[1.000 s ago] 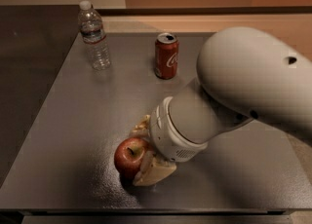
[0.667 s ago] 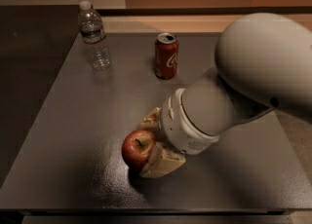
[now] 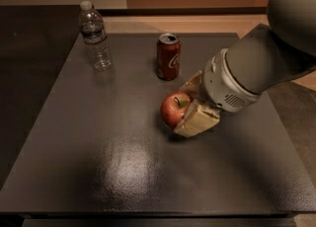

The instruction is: Move apple near coke can

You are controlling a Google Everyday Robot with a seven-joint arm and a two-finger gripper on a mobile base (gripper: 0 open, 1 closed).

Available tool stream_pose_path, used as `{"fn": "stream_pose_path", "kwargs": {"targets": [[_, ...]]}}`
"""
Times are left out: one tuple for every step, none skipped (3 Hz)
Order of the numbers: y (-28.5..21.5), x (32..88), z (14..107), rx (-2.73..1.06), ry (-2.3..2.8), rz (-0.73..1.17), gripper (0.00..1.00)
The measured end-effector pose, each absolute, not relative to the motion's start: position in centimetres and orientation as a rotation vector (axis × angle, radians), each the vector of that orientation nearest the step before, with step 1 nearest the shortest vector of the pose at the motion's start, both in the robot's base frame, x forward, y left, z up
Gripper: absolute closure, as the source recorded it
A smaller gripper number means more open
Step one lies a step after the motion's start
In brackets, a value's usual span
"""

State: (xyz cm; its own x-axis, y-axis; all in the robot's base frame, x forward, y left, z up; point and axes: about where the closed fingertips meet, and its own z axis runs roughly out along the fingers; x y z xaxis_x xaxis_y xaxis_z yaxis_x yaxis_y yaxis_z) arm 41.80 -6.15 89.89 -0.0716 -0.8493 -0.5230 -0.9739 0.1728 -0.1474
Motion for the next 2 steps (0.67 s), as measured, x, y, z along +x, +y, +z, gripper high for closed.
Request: {"fn": "stream_pose_path", "kwargs": {"targets": [[-9.4, 46.2, 90.9, -1.583, 2.040, 0.269, 1.00], [-11.1, 49.8, 90.8, -1.503, 2.076, 0.231, 1.00]]}}
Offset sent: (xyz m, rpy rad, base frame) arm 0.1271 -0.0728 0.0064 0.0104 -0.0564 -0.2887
